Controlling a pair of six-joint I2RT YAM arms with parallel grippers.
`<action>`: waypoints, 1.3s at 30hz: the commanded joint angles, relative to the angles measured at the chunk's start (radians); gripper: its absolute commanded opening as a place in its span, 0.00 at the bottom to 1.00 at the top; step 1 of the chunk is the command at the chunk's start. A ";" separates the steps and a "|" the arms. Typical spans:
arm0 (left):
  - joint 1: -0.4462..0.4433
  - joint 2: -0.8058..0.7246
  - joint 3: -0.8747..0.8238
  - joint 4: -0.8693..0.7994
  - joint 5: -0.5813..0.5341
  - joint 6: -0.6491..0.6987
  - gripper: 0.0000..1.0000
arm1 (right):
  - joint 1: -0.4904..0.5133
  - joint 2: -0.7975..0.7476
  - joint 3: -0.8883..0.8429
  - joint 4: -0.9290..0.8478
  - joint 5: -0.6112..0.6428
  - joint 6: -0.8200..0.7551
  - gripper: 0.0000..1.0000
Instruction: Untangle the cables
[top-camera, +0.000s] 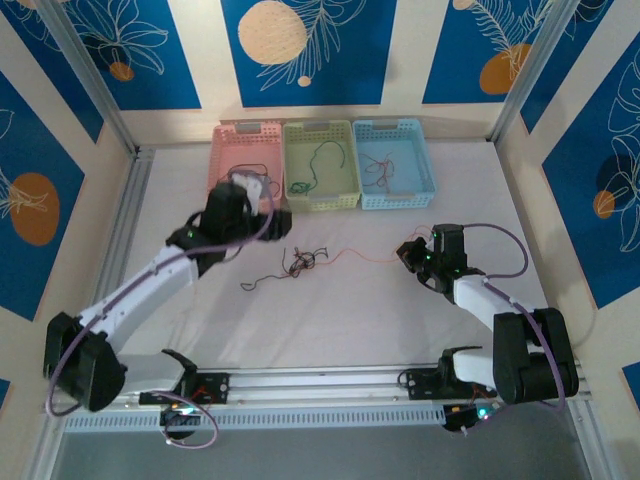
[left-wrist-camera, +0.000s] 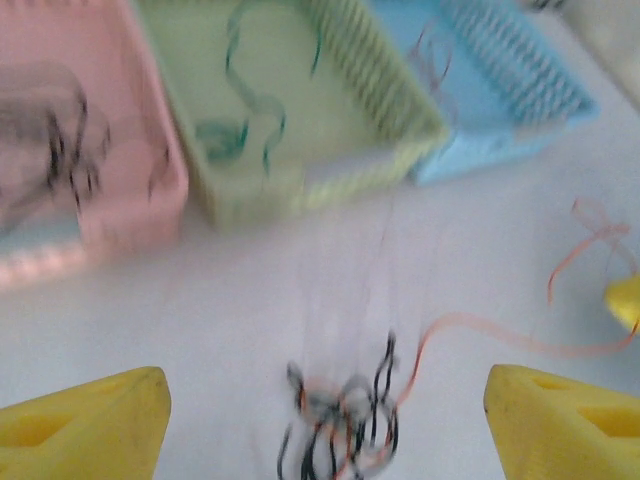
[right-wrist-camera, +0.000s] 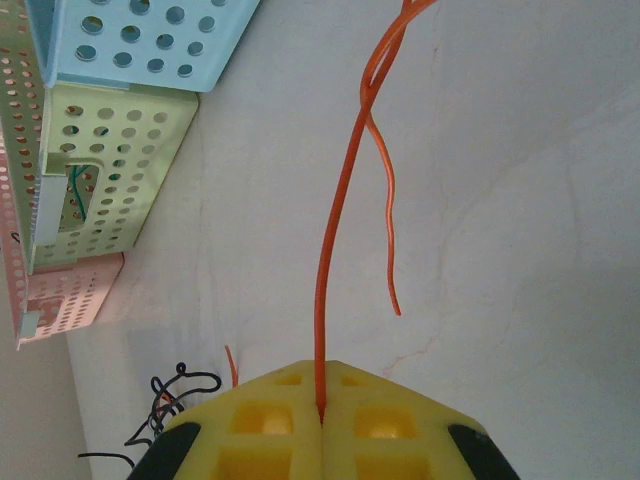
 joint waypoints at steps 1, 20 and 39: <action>-0.044 -0.095 -0.165 0.030 0.026 -0.109 0.82 | 0.007 0.006 0.027 0.000 -0.002 -0.017 0.00; -0.129 0.146 -0.123 0.082 -0.089 -0.082 0.71 | 0.005 0.014 0.032 -0.002 -0.010 -0.019 0.00; -0.104 0.376 -0.062 0.137 -0.201 -0.088 0.02 | 0.003 0.020 0.034 0.004 -0.020 -0.018 0.00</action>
